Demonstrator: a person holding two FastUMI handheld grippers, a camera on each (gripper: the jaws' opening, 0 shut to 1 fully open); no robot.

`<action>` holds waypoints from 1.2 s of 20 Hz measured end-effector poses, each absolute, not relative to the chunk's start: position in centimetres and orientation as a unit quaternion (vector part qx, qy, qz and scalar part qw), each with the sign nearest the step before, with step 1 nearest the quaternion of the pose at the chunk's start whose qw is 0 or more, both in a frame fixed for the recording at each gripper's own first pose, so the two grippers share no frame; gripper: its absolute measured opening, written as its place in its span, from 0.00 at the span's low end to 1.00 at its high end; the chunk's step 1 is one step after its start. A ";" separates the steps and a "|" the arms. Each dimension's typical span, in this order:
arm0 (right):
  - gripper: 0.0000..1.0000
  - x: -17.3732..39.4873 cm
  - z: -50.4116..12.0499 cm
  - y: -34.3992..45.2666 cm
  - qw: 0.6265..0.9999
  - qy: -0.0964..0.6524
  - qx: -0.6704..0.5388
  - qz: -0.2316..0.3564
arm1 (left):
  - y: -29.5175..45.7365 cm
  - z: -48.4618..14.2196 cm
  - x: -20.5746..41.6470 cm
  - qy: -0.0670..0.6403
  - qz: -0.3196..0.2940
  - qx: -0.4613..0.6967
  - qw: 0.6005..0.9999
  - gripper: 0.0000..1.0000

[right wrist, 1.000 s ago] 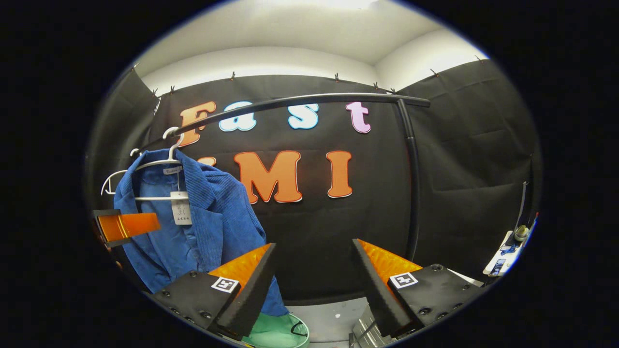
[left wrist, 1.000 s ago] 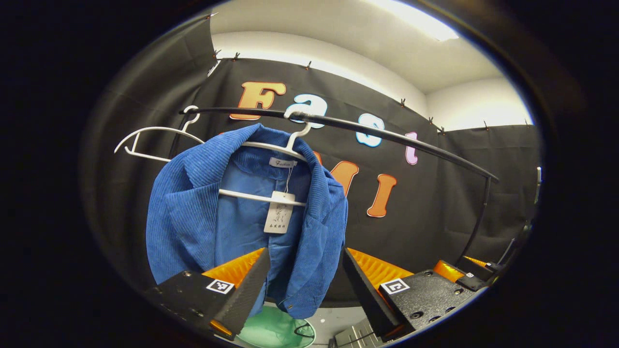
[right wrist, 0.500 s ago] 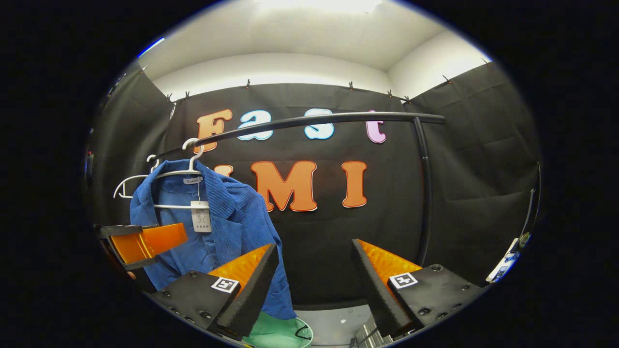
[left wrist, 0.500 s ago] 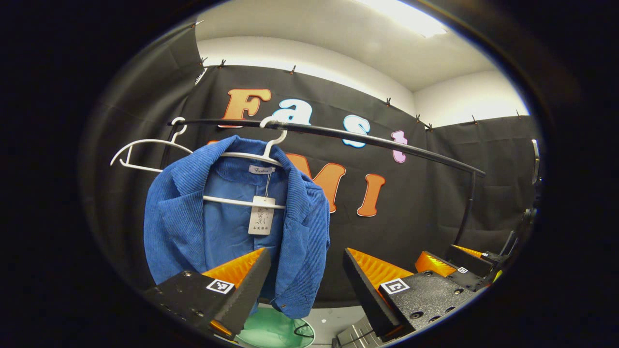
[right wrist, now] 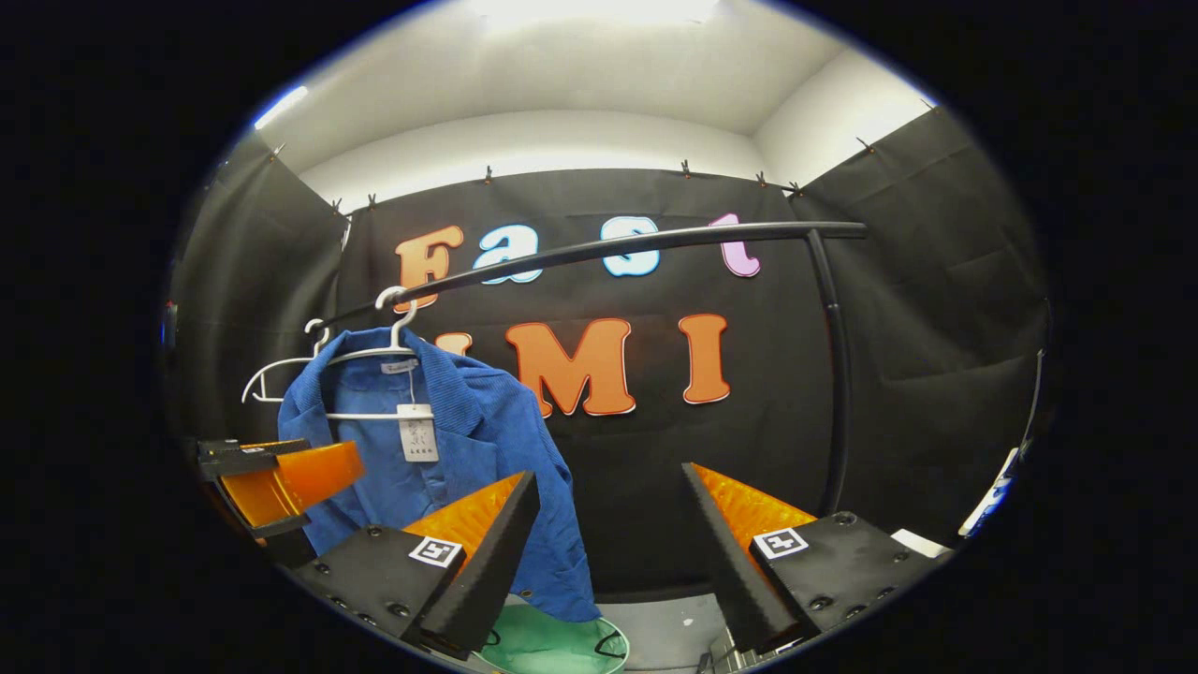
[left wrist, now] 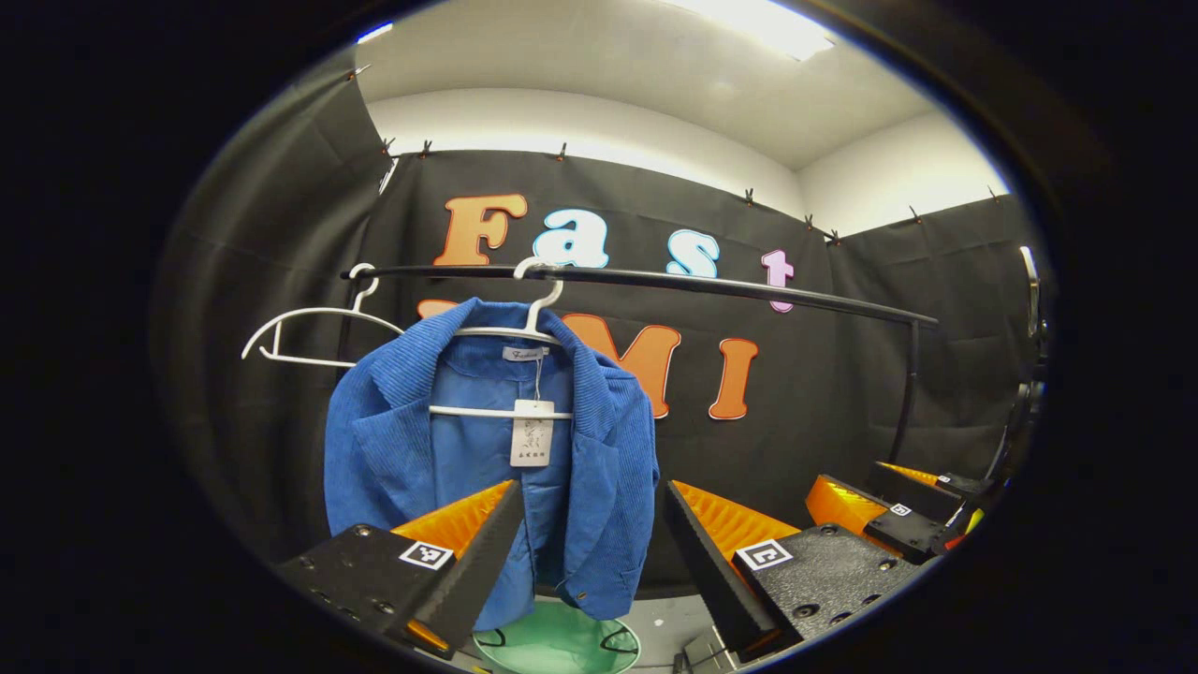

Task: Grasp the clothes on the hanger with both hands and then place them into the laundry hamper below.

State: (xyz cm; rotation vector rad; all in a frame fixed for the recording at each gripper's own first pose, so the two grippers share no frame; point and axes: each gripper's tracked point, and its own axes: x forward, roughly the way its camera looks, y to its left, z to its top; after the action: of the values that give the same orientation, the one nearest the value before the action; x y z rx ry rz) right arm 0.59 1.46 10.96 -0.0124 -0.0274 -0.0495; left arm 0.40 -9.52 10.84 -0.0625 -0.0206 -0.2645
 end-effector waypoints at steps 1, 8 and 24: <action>0.97 0.7 10.9 1.8 1.000 -0.013 -0.008 -0.020 | -9.1 10.7 0.4 -0.009 -0.128 -0.034 0.991 0.92; 0.98 2.7 9.8 5.1 1.000 0.010 -0.012 0.024 | -4.4 9.2 1.1 0.007 -0.081 -0.041 0.996 0.95; 0.98 12.3 3.7 14.9 0.990 0.060 -0.012 0.128 | 0.9 5.9 2.3 0.039 -0.029 -0.025 0.999 0.92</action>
State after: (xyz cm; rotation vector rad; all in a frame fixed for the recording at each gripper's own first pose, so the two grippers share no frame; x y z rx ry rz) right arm 12.34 14.88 3.72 -0.0238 0.1198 0.2569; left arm 2.35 0.88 5.88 -0.0490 0.0786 -0.0571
